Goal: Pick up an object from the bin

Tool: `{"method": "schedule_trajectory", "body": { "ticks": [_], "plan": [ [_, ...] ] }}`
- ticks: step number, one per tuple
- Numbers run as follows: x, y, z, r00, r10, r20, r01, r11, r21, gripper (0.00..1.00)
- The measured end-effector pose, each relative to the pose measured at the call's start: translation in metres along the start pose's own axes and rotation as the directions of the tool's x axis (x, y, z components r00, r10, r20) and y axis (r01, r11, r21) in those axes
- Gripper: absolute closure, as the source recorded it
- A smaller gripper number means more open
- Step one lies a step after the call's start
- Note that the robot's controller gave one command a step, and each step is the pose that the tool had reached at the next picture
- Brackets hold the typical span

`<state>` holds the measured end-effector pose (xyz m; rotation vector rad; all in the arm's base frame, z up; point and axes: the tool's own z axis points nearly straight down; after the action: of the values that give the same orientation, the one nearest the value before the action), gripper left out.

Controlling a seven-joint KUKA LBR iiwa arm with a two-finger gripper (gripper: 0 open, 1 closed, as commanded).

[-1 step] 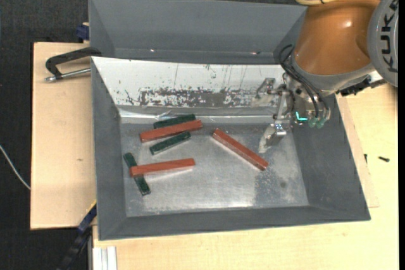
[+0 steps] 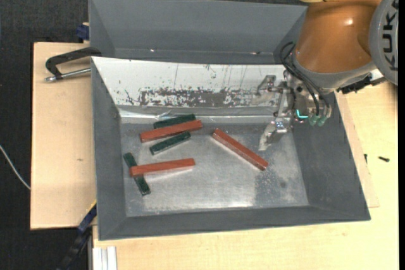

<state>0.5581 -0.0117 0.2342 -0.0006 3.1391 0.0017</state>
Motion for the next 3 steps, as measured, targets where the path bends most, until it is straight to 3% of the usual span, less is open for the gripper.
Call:
{"method": "schedule_trajectory", "body": {
  "ticks": [1, 2, 3],
  "plan": [
    [0.007, 0.003, 0.046, 1.0, -0.023, 0.007, 0.023, 1.0, 0.001, 0.0],
    [-0.017, 0.007, 0.096, 1.0, 0.023, 0.006, -0.023, 1.0, 0.0, 0.0],
    [-0.013, 0.012, 0.156, 0.996, -0.083, -0.005, 0.083, 0.997, 0.0, 1.0]
  ]
}}
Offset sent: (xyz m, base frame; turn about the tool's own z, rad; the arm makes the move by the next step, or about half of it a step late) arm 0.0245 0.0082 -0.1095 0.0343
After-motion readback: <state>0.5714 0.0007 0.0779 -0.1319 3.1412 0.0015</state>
